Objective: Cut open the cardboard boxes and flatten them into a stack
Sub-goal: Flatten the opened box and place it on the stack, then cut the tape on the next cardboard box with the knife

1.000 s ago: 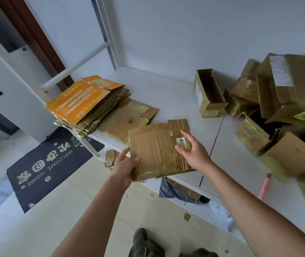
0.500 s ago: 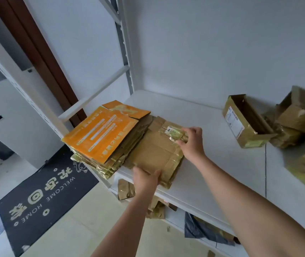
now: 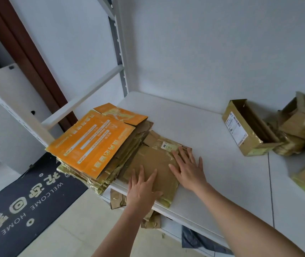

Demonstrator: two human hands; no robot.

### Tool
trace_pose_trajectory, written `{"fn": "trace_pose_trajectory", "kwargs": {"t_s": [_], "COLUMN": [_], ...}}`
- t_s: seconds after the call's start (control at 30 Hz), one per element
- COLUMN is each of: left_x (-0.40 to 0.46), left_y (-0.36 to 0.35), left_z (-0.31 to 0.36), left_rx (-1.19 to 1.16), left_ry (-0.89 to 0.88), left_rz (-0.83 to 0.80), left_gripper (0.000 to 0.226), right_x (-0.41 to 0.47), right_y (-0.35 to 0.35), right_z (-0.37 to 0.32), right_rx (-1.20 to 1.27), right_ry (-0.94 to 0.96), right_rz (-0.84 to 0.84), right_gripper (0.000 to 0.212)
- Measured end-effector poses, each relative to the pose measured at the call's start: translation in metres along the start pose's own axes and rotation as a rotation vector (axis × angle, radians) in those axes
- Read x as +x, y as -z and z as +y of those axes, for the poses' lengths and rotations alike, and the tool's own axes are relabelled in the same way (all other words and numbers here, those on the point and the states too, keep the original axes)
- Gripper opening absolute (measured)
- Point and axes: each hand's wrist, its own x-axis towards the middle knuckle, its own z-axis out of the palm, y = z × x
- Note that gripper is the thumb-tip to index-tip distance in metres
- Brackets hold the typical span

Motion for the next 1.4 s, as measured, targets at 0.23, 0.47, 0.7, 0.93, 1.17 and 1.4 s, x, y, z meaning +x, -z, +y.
{"fn": "trace_pose_trajectory", "kwargs": {"t_s": [0.23,0.47,0.7,0.93,1.17,1.4], "left_x": [0.005,0.005,0.008,-0.003,-0.012,-0.035], "left_y": [0.012,0.033,0.036,0.014,-0.008,-0.04], "left_z": [0.02,0.036,0.093,0.133,0.176,0.211], "left_rx": [0.067,-0.064,-0.114,-0.189,-0.694,-1.185], "left_ry": [0.068,-0.067,-0.178,-0.162,0.006,0.227], "left_rz": [-0.018,0.127,0.222,0.135,-0.013,-0.015], "left_gripper": [0.087,0.058,0.051,0.053,0.042,0.044], "right_x": [0.007,-0.026,-0.033,-0.077,-0.208,-0.287], "right_y": [0.019,0.075,0.105,0.098,0.066,0.088], "right_z": [-0.007,0.077,0.163,0.161,0.15,0.182], "right_rx": [-0.024,-0.085,-0.082,0.036,0.479,1.135], "right_ry": [-0.009,-0.177,-0.442,-0.252,-0.076,-0.257], "right_rz": [-0.156,0.366,0.21,0.324,0.515,0.341], "right_gripper": [0.064,0.063,0.048,0.041,0.028,0.02]}}
